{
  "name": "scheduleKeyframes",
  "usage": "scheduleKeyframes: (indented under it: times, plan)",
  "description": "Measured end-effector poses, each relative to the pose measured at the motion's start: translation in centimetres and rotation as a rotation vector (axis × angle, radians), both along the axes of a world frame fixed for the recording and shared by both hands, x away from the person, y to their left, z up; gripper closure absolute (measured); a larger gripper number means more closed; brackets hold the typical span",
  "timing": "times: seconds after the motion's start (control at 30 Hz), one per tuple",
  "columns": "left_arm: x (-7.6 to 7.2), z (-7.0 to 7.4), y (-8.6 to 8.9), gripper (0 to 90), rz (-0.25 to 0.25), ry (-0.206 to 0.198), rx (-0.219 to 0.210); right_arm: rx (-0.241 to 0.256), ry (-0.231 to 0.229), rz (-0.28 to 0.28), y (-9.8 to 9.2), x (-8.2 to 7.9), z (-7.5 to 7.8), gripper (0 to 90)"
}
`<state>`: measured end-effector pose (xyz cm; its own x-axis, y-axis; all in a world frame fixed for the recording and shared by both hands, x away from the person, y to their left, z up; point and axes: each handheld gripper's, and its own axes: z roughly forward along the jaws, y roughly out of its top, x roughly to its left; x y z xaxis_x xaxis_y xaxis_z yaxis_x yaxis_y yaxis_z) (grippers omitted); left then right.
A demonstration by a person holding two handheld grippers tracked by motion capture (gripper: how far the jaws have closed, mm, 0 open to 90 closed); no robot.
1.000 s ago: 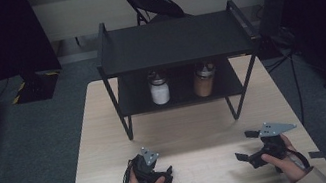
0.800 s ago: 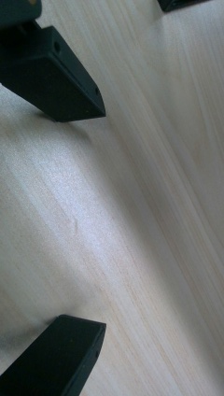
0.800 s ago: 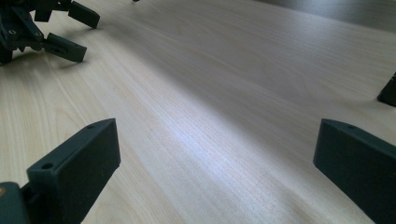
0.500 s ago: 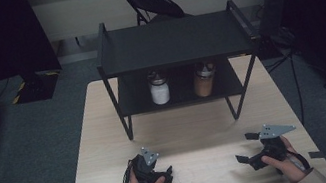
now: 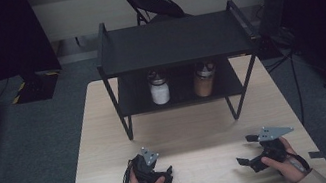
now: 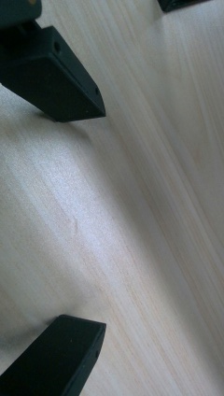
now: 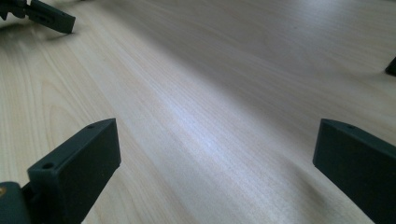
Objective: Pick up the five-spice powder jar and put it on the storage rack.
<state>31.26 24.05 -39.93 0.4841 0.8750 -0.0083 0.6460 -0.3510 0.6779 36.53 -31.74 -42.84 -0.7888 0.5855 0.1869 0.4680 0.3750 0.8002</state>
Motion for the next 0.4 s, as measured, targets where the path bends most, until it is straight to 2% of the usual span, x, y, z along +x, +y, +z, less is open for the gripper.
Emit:
scheduleKeyframes:
  times: [0.4]
  plan:
    - [0.0,0.0,0.0,0.0,0.0,0.0,0.0,-0.057,0.005,0.014,0.64,0.19,0.5,0.6]
